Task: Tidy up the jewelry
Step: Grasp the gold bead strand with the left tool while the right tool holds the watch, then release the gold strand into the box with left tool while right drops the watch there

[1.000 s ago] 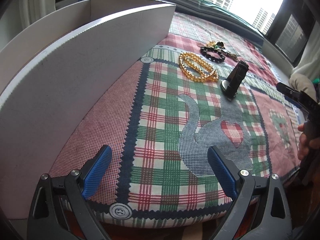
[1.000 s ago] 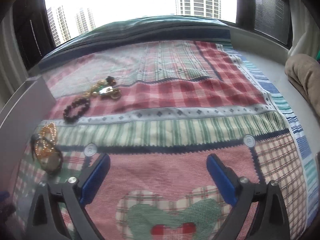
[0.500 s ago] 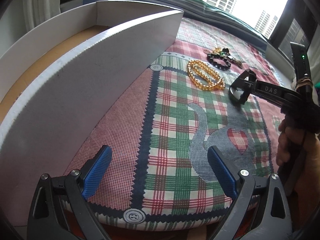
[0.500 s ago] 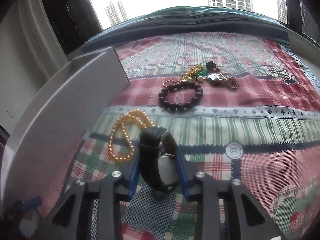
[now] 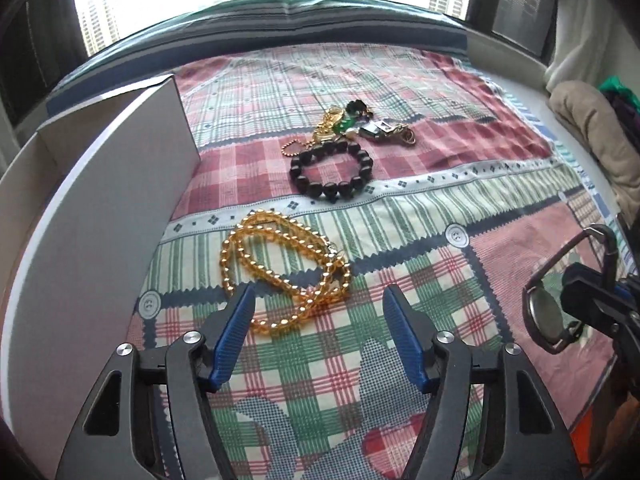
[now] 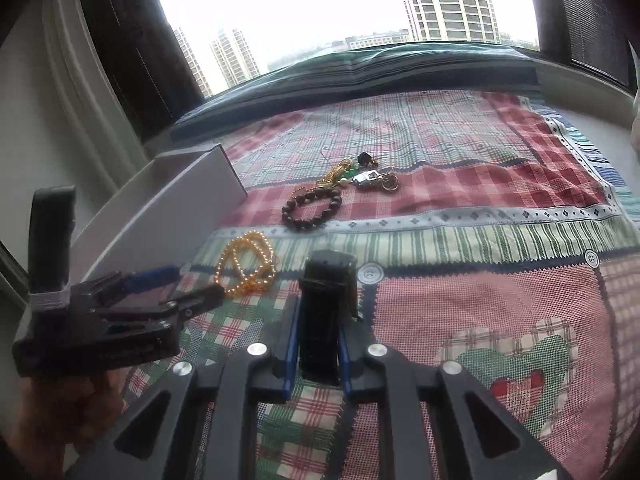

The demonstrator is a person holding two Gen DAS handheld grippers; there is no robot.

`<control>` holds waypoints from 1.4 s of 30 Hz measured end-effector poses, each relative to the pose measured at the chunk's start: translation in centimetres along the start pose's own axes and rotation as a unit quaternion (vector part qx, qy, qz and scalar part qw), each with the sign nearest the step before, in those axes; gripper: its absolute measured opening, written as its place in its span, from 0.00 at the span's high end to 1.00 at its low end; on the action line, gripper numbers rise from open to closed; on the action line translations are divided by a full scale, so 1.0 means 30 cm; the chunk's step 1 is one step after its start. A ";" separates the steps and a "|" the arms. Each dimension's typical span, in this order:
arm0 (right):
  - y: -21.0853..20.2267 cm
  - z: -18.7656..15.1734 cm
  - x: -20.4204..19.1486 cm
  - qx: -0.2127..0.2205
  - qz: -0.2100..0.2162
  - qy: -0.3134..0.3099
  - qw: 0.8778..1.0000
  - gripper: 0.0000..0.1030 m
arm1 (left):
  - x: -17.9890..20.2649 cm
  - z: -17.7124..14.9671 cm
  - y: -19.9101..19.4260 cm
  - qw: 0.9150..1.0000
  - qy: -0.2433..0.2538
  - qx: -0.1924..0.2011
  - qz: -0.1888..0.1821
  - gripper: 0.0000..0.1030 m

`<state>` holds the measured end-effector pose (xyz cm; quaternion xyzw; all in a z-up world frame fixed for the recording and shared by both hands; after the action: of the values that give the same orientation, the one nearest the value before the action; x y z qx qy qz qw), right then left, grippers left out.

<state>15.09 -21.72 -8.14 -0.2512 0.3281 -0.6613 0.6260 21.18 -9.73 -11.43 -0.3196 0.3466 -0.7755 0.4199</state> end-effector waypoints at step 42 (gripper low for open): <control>-0.030 0.206 -1.092 -0.061 0.283 -0.243 0.926 0.84 | -0.769 -0.425 -0.874 0.932 -0.324 0.144 0.081 0.95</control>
<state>22.02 10.08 -0.83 -0.3384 0.2630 -0.3546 0.8310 10.10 24.50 -2.08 -0.4605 0.1015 -0.6344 0.6125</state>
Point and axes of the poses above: each gripper's, at about its wrist camera, not at the fingertips, and y roughly the way its jaws point, x to its right, z to its top, the point moved 4 cm from there along y, roughly the way its jaws point, and after that the axes turned 15 degrees about -z, right-handed, at the moved point
